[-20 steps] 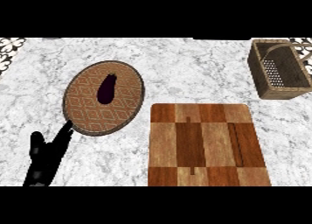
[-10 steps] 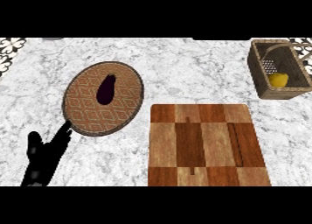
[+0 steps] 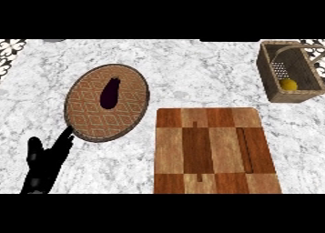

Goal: Pick the lemon from the cutting board and place it in the basket

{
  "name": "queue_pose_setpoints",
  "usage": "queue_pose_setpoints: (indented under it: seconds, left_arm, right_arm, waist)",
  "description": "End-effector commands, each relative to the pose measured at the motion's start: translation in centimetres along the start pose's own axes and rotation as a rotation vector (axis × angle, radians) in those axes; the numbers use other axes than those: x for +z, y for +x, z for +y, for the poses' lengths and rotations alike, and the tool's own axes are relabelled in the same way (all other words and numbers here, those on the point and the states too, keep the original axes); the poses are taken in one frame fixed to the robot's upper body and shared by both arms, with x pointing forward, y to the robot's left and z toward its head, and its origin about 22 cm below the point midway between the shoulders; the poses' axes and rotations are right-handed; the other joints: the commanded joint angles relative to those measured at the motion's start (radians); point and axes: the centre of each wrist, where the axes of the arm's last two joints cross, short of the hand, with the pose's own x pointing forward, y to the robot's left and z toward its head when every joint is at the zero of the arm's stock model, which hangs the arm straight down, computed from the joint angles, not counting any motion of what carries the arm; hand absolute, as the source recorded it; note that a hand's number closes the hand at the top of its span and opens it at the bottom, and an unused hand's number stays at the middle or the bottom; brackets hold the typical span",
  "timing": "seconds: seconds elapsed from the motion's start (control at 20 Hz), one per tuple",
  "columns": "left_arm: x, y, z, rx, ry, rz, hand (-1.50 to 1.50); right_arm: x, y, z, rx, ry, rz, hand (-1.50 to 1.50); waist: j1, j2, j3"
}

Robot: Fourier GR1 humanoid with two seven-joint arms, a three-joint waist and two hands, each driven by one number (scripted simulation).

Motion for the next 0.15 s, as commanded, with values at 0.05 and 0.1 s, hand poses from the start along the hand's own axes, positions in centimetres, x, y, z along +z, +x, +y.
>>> queue_pose_setpoints:
  seconds: [0.05, 0.1]
  left_arm:
    - [0.4, 0.0, -1.2, 0.015, 0.007, 0.052, 0.0]
    - [-0.8, 0.1, -1.8, 0.02, 0.027, 0.052, 0.0]
  right_arm:
    - [0.0, -2.6, -6.2, -0.004, -0.055, 0.061, -1.5]
    - [0.3, -2.0, -7.8, -0.01, -0.031, 0.04, -1.5]
  waist:
    - [-0.005, 0.004, -0.006]
    - [-0.024, -0.001, -0.007]
